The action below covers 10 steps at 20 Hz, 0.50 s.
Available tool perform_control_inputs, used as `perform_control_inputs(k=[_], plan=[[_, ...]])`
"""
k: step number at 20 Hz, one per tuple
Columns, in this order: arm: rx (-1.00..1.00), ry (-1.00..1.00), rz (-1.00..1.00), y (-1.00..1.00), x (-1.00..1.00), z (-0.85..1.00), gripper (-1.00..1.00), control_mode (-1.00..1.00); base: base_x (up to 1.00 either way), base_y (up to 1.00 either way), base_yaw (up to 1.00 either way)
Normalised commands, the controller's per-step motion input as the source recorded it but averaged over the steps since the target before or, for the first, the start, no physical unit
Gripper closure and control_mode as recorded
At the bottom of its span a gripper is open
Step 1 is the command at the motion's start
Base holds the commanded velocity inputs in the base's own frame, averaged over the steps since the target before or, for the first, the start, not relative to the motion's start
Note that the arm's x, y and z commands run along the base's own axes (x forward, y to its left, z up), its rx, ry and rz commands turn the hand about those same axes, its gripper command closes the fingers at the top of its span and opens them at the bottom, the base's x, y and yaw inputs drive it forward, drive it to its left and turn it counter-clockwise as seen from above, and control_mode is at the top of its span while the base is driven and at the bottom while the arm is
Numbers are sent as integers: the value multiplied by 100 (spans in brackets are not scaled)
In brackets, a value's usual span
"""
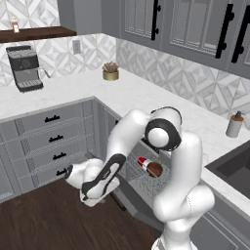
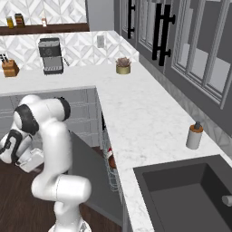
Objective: Pick up the cup and bowl from the counter, place them in the dishwasher, and close the dishwasher door.
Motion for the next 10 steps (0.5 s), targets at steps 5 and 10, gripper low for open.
perform_control_inputs(k=[5, 10], plan=[[-17, 1, -1, 19, 61, -60, -100, -100, 0, 0, 0], [-18, 1, -2, 31, 85, -78, -100, -100, 0, 0, 0]])
